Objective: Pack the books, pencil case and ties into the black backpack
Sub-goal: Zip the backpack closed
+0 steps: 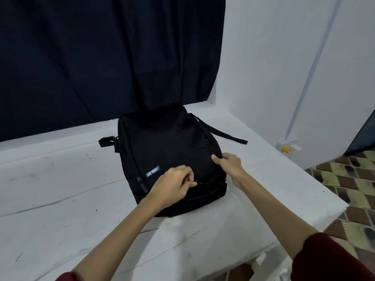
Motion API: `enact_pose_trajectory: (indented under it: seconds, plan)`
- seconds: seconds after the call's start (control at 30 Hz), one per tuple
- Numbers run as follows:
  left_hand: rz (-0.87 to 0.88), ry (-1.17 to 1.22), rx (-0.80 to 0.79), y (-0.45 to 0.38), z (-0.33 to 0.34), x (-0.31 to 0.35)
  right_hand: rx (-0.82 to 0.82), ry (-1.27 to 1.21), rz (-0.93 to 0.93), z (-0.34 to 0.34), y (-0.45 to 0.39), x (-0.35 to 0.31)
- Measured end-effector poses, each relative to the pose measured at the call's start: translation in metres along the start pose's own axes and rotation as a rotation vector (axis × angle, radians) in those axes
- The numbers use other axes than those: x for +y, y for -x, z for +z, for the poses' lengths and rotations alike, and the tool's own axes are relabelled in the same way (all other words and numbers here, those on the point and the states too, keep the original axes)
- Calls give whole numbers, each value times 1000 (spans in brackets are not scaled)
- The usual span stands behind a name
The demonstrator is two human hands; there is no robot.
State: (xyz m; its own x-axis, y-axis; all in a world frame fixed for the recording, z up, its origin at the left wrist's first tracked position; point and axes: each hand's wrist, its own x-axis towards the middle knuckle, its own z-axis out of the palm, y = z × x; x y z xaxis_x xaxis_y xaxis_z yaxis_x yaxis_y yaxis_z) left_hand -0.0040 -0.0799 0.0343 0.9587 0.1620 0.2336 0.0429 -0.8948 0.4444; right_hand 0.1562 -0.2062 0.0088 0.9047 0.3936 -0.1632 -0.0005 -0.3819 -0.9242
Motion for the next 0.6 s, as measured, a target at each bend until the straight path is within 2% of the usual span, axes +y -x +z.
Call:
enact_pose_trajectory:
  seconds: [0.1,0.2,0.33,0.47,0.6]
  plan:
    - [-10,-41,22,1,-1,2,-21,-201,-85,-10,8,-12]
    - [-1,-27,57,0,-2,3,-181,-471,13,-23,13,-24]
    - [-1,10,72,0,-3,2,-327,-410,119,-29,22,-21]
    - [19,-95,33,-3,4,4,-282,-401,120,-27,21,-10]
    - [8,-246,-13,-4,12,5,-151,-373,53,-26,21,-4]
